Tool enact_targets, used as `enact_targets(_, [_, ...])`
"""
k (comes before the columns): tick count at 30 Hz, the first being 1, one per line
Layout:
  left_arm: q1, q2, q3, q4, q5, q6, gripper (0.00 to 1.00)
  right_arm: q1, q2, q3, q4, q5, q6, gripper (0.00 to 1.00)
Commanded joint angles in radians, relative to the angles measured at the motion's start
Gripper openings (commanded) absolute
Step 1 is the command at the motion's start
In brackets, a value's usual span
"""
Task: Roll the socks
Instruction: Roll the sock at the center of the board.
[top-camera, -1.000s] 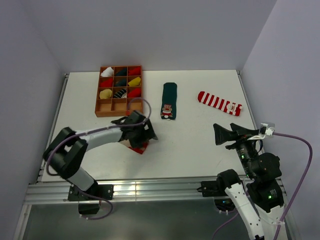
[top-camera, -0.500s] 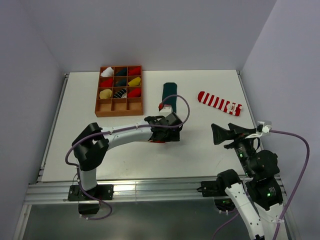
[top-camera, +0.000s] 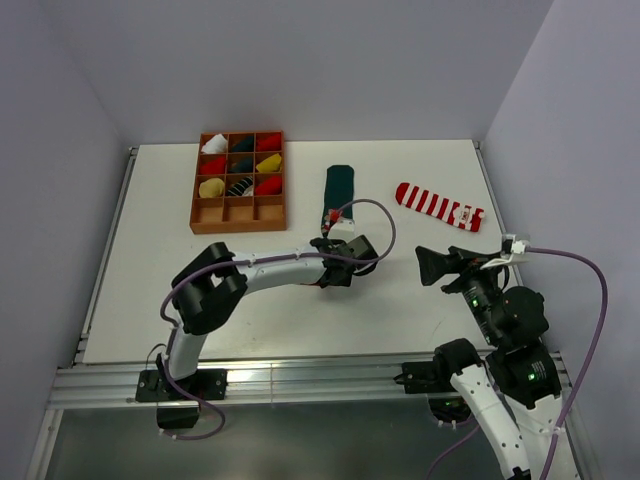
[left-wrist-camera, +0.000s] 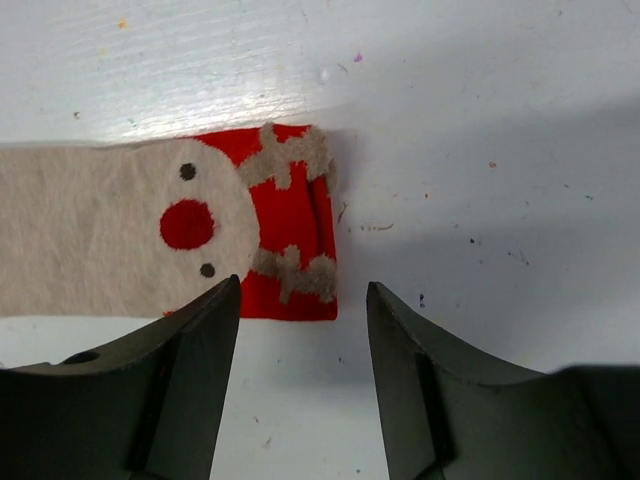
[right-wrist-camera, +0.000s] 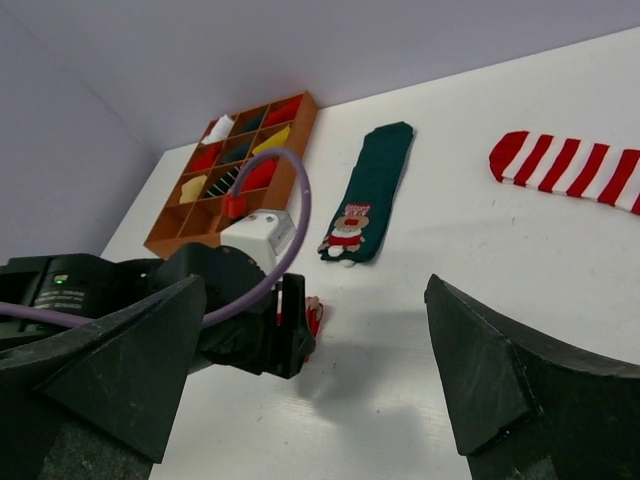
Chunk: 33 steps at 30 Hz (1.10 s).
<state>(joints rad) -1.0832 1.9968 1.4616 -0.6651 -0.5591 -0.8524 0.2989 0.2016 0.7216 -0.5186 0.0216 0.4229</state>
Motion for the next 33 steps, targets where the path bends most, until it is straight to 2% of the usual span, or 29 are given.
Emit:
enact_targets(1, [0.000, 0.031, 0.060, 0.021, -0.036, 0.045, 0.58, 0.009, 0.021, 0.006, 0.011, -0.014, 0.005, 0.97])
enact_targets(15, [0.029, 0.112, 0.143, 0.027, -0.018, 0.089, 0.47, 0.009, 0.036, 0.004, 0.011, -0.012, 0.002, 0.96])
enact_targets(25, [0.049, 0.157, 0.146, 0.005, -0.002, 0.079, 0.46, 0.009, 0.032, -0.008, 0.019, -0.012, -0.001, 0.96])
enact_targets(32, [0.052, 0.184, 0.135, 0.004, 0.027, 0.084, 0.33, 0.011, 0.024, -0.017, 0.022, -0.005, -0.001, 0.96])
enact_targets(33, [0.052, 0.194, 0.134, 0.001, 0.039, 0.081, 0.28, 0.009, 0.022, -0.017, 0.022, -0.005, -0.001, 0.96])
